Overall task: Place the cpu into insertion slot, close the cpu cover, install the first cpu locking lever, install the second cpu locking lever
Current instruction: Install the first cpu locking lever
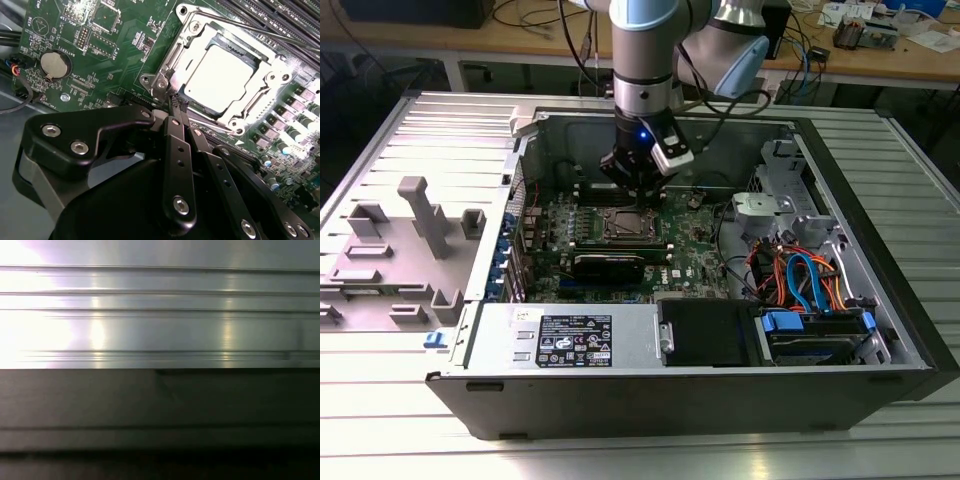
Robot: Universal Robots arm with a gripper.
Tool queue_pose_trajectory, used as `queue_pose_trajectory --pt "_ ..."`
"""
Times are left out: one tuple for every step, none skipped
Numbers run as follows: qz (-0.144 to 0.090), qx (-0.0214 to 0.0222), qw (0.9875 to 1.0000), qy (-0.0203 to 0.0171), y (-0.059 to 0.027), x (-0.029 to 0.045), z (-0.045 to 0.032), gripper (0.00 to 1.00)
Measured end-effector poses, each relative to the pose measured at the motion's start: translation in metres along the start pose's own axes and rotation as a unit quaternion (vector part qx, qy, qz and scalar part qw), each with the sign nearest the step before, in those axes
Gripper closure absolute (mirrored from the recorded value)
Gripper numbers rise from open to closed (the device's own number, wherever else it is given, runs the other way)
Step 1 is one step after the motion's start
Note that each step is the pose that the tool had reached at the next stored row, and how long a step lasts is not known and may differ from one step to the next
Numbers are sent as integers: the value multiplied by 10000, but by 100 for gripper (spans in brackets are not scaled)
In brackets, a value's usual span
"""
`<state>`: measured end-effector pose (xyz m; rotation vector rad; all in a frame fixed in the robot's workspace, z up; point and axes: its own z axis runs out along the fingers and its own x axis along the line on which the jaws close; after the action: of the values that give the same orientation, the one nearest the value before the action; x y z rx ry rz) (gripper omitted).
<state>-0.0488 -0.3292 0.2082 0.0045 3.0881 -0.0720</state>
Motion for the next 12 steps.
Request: queue_pose_trajectory --pt "0 0 10000 0 0 -2 6 89" --pt "0 0 10000 0 1 -3 12 89" --pt "0 0 10000 0 1 -5 18 89" --pt "0 0 10000 0 1 -5 24 89" --pt "0 0 10000 0 1 -6 29 89" --pt "0 0 10000 1 1 -7 33 89" --pt "0 0 10000 1 2 -7 37 89" --pt "0 0 10000 0 2 -7 39 89" --pt "0 1 10000 0 1 -7 39 89" --pt "0 1 10000 0 2 -7 39 89" --pt "0 0 10000 -1 2 -8 38 89" --pt "0 1 10000 -1 2 -8 33 89"
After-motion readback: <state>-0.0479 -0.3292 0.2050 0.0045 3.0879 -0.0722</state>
